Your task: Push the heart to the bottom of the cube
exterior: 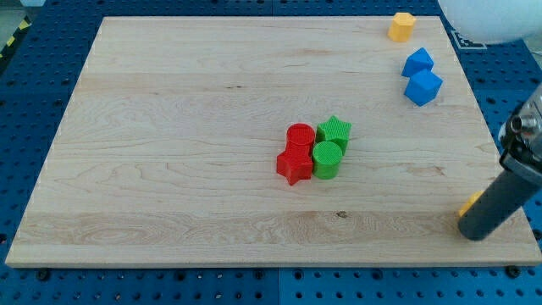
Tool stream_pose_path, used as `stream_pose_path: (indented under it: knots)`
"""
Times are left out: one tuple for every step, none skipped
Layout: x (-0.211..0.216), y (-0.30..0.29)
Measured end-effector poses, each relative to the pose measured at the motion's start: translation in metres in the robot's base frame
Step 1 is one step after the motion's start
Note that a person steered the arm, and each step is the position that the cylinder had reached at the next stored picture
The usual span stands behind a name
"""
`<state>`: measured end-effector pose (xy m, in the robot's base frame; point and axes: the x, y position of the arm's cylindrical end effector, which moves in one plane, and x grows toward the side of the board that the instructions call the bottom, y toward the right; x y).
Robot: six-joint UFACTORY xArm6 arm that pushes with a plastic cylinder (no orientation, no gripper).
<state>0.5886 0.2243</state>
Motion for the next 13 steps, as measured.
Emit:
stream_pose_path:
  knots:
    - [-0.009,0.000]
    - [-0.008,0.000]
    - [0.008,0.010]
    - [0.018,0.033]
    - [0.016,0.038]
    - [0.015,0.036]
    - [-0.003,0.033]
    - [-0.015,0.033]
    - [-0.028,0.033]
    - [-0.030,0.032]
    - [-0.029,0.013]
    - [-0.029,-0.001]
    - [-0.029,0.003]
